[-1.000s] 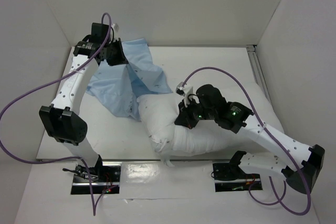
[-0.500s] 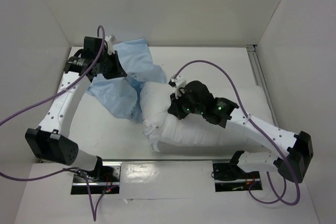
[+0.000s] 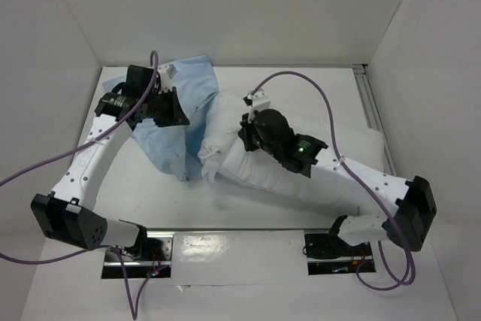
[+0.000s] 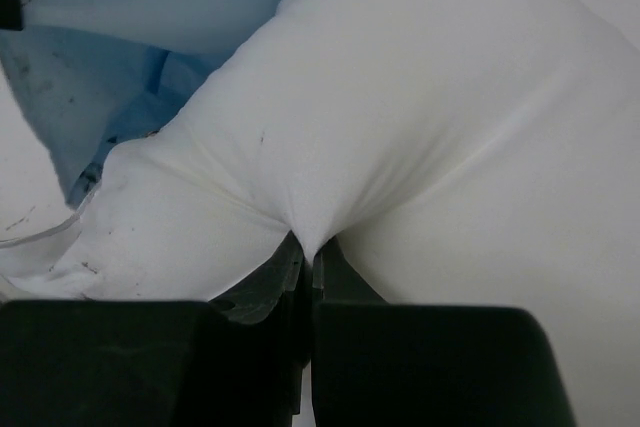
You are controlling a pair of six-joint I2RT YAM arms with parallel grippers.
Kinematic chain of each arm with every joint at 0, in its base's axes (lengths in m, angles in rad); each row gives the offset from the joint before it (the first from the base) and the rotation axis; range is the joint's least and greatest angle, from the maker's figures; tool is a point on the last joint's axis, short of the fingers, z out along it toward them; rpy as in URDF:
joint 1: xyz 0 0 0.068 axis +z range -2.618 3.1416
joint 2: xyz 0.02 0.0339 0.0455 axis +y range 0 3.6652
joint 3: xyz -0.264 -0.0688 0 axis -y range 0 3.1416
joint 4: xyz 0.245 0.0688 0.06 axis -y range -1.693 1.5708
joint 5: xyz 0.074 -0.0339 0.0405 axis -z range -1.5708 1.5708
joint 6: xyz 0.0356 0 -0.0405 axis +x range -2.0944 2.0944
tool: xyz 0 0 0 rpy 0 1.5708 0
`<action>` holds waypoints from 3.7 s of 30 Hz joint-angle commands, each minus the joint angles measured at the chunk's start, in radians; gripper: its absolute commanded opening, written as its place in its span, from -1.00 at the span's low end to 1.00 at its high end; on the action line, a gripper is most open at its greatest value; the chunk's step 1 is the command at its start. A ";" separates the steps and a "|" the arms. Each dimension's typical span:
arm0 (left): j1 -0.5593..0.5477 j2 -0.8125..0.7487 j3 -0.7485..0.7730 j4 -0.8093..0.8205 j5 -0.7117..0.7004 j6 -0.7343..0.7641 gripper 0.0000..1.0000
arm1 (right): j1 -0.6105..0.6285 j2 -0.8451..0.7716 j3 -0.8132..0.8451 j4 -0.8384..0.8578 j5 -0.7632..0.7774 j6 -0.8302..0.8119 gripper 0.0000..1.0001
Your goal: Put the pillow into the pillowcase
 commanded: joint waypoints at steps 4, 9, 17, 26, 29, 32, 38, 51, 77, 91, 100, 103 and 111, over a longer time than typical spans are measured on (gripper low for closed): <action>-0.014 -0.061 0.010 -0.003 0.085 0.035 -1.00 | 0.008 0.159 0.153 0.109 0.147 0.099 -1.00; -0.023 -0.109 -0.031 -0.013 0.125 0.053 -1.00 | 0.065 0.335 0.266 0.031 0.346 0.180 -1.00; -0.023 -0.145 -0.030 -0.068 0.169 0.091 -1.00 | 0.074 0.489 0.421 -0.121 0.480 0.289 -1.00; -0.064 -0.190 -0.163 -0.068 0.099 0.091 -1.00 | 0.074 0.404 0.421 -0.012 0.394 0.280 -1.00; -0.090 -0.190 -0.163 -0.088 0.077 0.101 -1.00 | 0.074 0.421 0.421 0.000 0.374 0.267 -1.00; -0.090 -0.201 -0.123 -0.097 0.120 0.101 -1.00 | 0.074 0.469 0.397 -0.012 0.333 0.281 -1.00; -0.080 -0.164 0.013 -0.073 0.068 0.079 0.71 | 0.122 0.417 0.208 0.055 0.270 0.339 -1.00; -0.043 0.314 0.294 0.013 -0.197 -0.004 0.34 | 0.140 0.383 0.131 0.088 0.241 0.364 -1.00; -0.015 0.684 0.412 0.058 -0.208 -0.037 -0.53 | 0.160 0.424 0.183 0.060 0.262 0.355 -1.00; -0.017 0.464 0.512 0.072 -0.003 0.013 -1.00 | 0.197 0.413 0.119 0.051 0.221 0.335 -1.00; -0.075 0.494 0.574 0.083 -0.024 0.022 -1.00 | 0.315 0.366 0.119 0.033 0.276 0.335 -1.00; -0.075 0.577 0.660 0.030 -0.052 0.032 -1.00 | 0.364 0.335 0.119 -0.027 0.314 0.335 -1.00; -0.014 0.609 0.671 0.012 -0.018 0.050 -1.00 | 0.407 0.207 0.088 -0.126 0.345 0.333 -1.00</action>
